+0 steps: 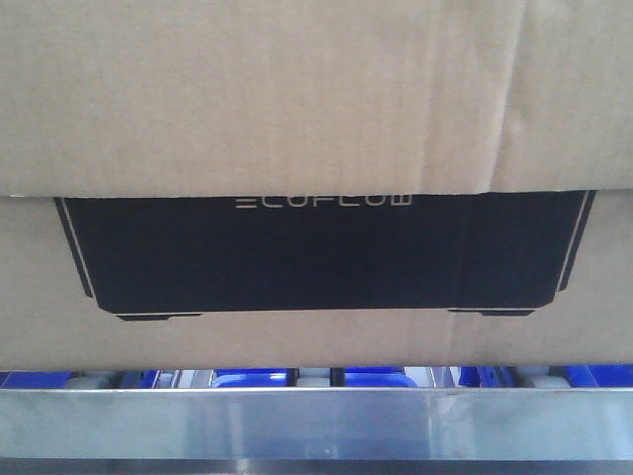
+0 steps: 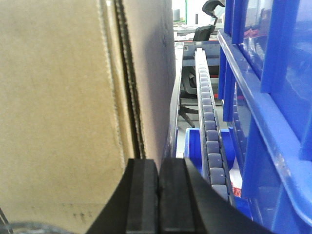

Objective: Grab box from left shelf to table start

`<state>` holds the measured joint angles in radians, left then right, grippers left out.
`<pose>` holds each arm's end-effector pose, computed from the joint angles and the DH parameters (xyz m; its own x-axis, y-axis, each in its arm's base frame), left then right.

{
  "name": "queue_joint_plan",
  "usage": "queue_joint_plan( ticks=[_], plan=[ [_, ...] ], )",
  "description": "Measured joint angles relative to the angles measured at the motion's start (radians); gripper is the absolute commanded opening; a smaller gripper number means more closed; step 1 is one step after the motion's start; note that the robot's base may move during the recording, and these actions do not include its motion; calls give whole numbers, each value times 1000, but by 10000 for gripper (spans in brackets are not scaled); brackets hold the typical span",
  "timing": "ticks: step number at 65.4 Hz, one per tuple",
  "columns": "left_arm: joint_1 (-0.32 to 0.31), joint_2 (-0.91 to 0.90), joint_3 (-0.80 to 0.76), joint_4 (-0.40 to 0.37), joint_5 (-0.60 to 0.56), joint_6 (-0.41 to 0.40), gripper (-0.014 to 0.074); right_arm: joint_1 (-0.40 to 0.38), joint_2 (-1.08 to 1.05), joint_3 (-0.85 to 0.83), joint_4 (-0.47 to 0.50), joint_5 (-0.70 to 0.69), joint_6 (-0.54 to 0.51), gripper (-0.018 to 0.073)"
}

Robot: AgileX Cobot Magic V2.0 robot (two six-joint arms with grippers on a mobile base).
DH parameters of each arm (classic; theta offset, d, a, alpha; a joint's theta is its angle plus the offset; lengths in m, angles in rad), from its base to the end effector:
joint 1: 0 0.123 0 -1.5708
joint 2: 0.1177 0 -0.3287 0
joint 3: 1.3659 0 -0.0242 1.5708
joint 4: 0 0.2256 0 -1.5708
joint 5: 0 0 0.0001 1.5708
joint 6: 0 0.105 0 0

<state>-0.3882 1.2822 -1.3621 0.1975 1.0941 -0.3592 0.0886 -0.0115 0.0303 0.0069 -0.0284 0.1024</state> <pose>0.2154 -0.0683 0.4260 -0.7823 0.0386 -0.6217 0.0705 0.9972 -0.0268 0.0011 0.0001 0.2075 0.0861 0.1172 -0.9894 -0.0983 0.9892 0.1086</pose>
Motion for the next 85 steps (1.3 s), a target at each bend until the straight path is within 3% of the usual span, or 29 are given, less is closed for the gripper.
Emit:
queue_joint_plan(
  ticks=[16, 70, 85],
  plan=[
    [1, 0, 0, -12, 0, 1, 264, 0, 0, 0, 0, 0, 0, 48],
    [1, 24, -3, -30, 0, -1, -97, 0, 0, 0, 0, 0, 0, 48],
    [1, 24, -3, -30, 0, -55, -99, 0, 0, 0, 0, 0, 0, 48]
  ],
)
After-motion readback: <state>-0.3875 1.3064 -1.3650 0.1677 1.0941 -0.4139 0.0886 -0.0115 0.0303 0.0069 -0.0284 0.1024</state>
